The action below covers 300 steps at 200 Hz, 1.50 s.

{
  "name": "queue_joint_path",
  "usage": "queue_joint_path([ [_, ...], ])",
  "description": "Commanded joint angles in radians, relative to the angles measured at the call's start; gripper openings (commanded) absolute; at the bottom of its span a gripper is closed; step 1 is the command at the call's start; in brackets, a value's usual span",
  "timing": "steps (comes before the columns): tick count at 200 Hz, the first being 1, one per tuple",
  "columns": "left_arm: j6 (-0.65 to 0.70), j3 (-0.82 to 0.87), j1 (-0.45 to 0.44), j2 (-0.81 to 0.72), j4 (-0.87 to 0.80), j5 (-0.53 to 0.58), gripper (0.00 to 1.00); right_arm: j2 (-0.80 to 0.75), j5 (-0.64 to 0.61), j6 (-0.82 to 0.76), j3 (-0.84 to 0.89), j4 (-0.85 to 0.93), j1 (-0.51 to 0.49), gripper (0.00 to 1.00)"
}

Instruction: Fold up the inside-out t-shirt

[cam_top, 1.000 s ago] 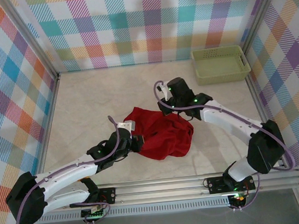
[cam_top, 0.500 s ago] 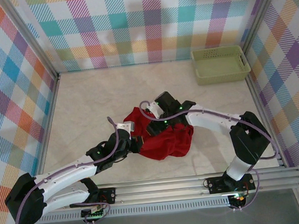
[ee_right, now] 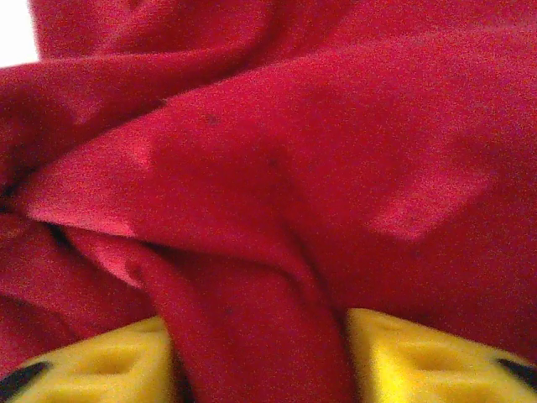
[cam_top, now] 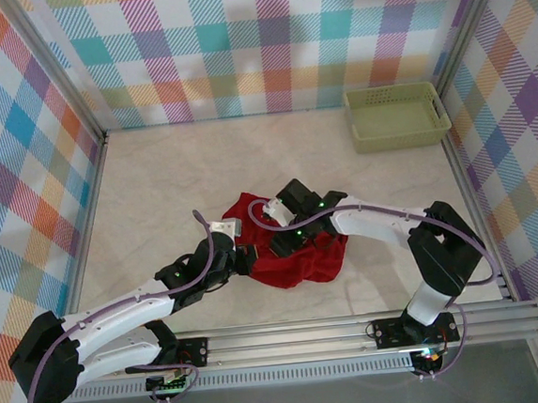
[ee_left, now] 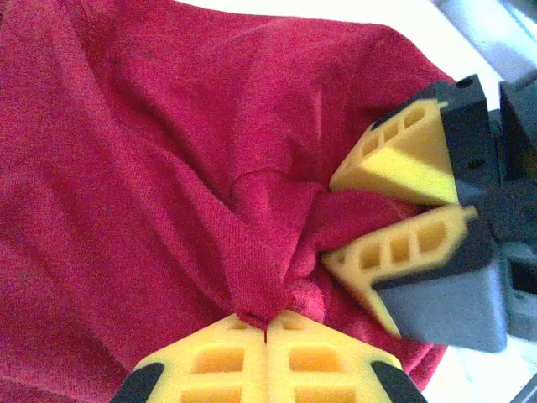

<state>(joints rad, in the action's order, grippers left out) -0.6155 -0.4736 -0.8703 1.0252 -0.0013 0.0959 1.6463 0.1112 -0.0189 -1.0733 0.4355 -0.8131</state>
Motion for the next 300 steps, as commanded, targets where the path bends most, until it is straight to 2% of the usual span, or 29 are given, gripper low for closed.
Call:
queue_joint_path([
  [1, 0.015, -0.007, -0.015, -0.016, -0.02, 0.01, 0.05, 0.001, -0.099, 0.023, 0.009, -0.018, -0.006, 0.3],
  [10, 0.014, -0.007, -0.015, -0.014, -0.023, 0.01, 0.05, -0.021, -0.103, 0.034, 0.009, -0.036, -0.006, 0.23],
  [50, 0.008, 0.004, -0.015, -0.021, -0.028, 0.019, 0.07, -0.11, -0.088, 0.07, 0.006, -0.09, -0.006, 0.09],
  [107, -0.003, 0.015, -0.015, -0.035, -0.056, 0.071, 0.16, -0.256, -0.043, 0.128, 0.062, -0.141, 0.029, 0.01],
  [137, 0.005, 0.003, -0.015, 0.003, -0.052, 0.065, 0.17, -0.312, 0.056, 0.194, 0.1, -0.186, 0.088, 0.02],
  [158, 0.024, -0.034, -0.015, 0.005, -0.074, 0.064, 0.29, -0.31, 0.089, 0.182, 0.118, -0.195, 0.091, 0.06],
  [186, 0.004, -0.094, -0.012, -0.008, -0.035, 0.006, 0.51, -0.311, 0.072, 0.192, 0.169, -0.237, 0.087, 0.07],
  [210, -0.022, -0.131, -0.014, 0.052, 0.033, -0.076, 0.6, -0.328, 0.039, 0.199, 0.207, -0.264, 0.074, 0.07],
  [251, -0.035, -0.165, -0.016, 0.173, 0.114, -0.129, 0.63, -0.362, 0.005, 0.227, 0.262, -0.346, 0.039, 0.08],
  [300, -0.042, -0.172, -0.019, 0.232, 0.12, -0.119, 0.48, -0.386, -0.031, 0.288, 0.31, -0.413, 0.031, 0.09],
])
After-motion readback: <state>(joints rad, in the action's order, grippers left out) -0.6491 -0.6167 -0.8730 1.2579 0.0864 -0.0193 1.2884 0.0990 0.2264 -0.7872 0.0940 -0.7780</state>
